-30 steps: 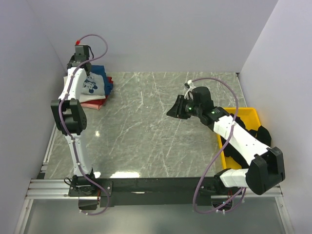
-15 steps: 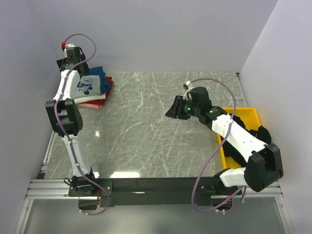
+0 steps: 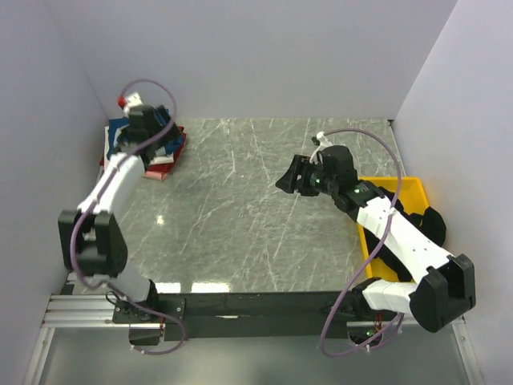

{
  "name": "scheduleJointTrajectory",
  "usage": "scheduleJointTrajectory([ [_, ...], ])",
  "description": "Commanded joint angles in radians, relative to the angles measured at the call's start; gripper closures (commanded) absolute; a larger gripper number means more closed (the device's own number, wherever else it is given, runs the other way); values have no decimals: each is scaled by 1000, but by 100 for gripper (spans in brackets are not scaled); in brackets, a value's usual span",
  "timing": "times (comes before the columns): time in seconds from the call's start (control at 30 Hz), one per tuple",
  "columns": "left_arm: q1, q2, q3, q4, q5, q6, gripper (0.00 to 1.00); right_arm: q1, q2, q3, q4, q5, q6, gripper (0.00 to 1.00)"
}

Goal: Fold and stack the t-shirts
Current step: Neatly place the folded tshirt to the corner, then reset both grippers

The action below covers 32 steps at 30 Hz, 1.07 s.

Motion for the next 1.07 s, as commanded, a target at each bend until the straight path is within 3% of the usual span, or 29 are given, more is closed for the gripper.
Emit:
scheduleJointTrajectory([
  [0.0,-144,-161,-188,139,-4,-129,1,-9,-55,-42,21,45,8,29],
  [0.27,-513,-413,-504,169,-111,-205,1,-18,-172,-128,3,137,6,28],
  [0.33,-621,-451,-547,165,-142,-225,1,-18,-216,-157,-4,163,11,28],
  [0.57,-836,-477,-558,88,-258,-278,1,-18,-356,-236,-63,276,23,28],
  [0.77,-917,-542,-604,100,-289,-296,1,-18,-460,-276,-123,348,21,27],
  [1.03,-919,-577,-602,62,-300,-331,1,-20,-465,-262,-151,364,52,26],
])
